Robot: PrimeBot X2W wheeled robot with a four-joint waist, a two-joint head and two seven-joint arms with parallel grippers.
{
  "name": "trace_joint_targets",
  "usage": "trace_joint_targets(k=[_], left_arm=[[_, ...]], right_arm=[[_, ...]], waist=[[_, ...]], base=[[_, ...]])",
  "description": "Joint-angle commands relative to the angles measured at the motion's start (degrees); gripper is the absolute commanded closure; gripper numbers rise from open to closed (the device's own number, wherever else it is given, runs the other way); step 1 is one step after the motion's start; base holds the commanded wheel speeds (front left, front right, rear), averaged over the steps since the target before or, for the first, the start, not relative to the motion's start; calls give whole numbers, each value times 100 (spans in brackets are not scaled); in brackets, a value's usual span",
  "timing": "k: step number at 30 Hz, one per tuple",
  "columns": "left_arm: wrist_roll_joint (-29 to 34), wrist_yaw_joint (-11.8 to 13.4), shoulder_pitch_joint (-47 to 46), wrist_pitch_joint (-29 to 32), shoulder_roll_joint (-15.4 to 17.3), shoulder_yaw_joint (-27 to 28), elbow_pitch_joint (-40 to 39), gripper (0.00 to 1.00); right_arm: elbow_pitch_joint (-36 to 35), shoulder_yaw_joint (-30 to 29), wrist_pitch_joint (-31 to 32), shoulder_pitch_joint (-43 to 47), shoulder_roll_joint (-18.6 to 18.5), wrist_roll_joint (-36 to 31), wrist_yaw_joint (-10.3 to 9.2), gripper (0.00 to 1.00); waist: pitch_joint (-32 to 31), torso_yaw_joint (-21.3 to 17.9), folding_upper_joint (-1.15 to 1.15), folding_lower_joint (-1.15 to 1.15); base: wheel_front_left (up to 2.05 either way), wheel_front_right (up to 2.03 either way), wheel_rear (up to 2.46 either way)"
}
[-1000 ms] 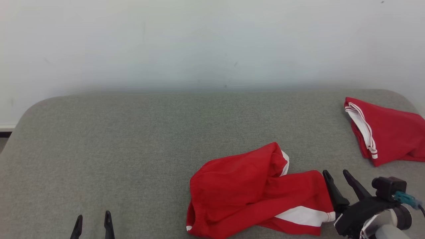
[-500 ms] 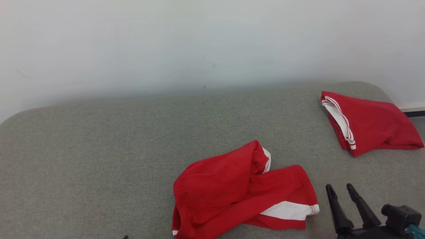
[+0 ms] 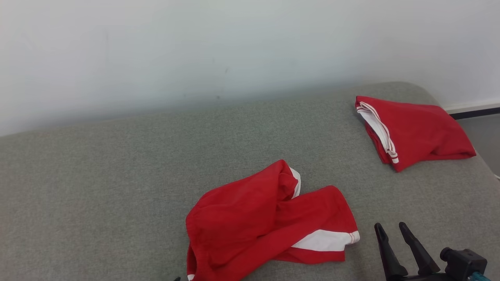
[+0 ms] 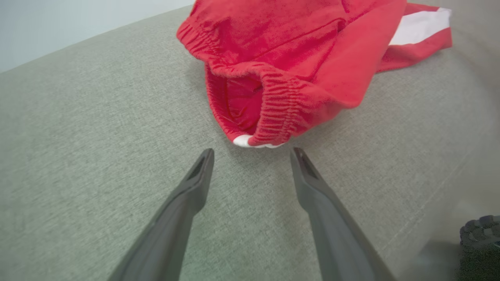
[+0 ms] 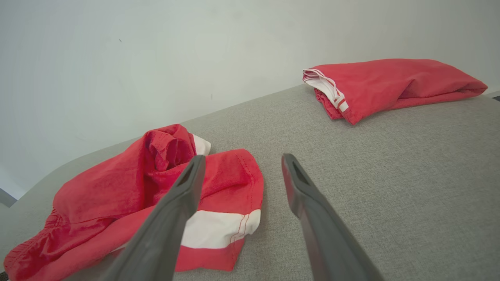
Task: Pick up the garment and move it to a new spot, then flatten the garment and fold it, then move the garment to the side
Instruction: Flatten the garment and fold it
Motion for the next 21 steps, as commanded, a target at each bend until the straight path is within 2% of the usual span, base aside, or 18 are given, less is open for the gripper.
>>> trace_joint_targets(k=[1, 5, 8, 9, 10, 15, 19, 21], left_arm=[[11, -3, -174, -37, 75, -153, 105, 0], [-37, 2, -519, -69, 227, -507, 385, 0], [-296, 1, -701, -109, 216, -782, 477, 0], [-385, 1, -746, -121, 234, -877, 507, 56], [-523, 1, -767, -121, 229, -1001, 507, 100], [-910, 3, -866, -156, 344, -1309, 242, 100], [-1040, 2, -731, -162, 396, -1216, -187, 100], [-1156, 11, -485, -159, 524, -1122, -608, 100]], right_arm=[[-25, -17, 6, 52, 23, -36, -16, 0], [-57, -25, 52, 49, 25, -73, -16, 0], [-66, -39, 48, 66, 46, -69, -16, 0], [-60, -42, 50, 82, 57, -72, -16, 0], [-56, -43, 50, 95, 60, -76, -16, 0], [-30, -125, 25, 183, 76, -41, -16, 0], [-25, -149, 24, 247, 92, 0, -16, 0], [-13, -136, 24, 287, 121, 22, -16, 0]], waist=[[29, -57, 0, 0], [41, -123, 0, 0], [44, -149, 0, 0], [43, -151, 0, 0], [42, -151, 0, 0], [12, -12, 0, 0], [-14, 169, 0, 0], [-36, 385, 0, 0]], base=[[0, 0, 0], [0, 0, 0], [0, 0, 0], [0, 0, 0], [0, 0, 0], [0, 0, 0], [0, 0, 0], [0, 0, 0]])
